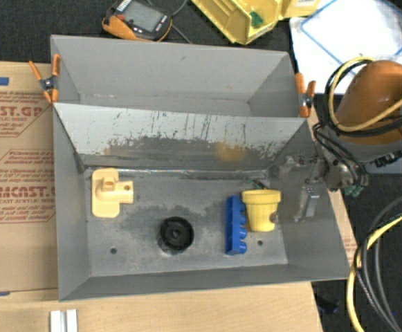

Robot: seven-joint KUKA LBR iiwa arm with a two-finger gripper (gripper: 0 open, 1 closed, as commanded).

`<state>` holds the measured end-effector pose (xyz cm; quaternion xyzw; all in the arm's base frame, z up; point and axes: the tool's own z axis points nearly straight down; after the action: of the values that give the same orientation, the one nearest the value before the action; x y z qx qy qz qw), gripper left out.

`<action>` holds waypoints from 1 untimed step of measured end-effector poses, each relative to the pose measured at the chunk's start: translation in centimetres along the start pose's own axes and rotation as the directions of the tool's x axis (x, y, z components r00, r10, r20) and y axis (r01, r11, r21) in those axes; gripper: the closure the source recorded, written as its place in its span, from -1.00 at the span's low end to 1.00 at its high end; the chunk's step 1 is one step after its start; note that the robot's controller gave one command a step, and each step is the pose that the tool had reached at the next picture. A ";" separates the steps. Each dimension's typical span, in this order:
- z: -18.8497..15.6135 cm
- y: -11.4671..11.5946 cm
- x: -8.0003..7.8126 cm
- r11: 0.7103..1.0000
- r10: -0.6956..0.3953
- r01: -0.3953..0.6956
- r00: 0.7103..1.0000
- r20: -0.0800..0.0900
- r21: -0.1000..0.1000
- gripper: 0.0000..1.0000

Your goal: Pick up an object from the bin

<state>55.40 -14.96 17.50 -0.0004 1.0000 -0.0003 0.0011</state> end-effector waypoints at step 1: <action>0.0 0.0 0.0 1.000 0.000 0.000 1.000 0.000 0.000 -1.00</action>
Offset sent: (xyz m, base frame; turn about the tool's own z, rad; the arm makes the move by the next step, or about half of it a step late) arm -0.0390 0.0283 -0.0188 -0.1151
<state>55.40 -14.96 17.50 -0.0004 1.0000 -0.0003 0.0011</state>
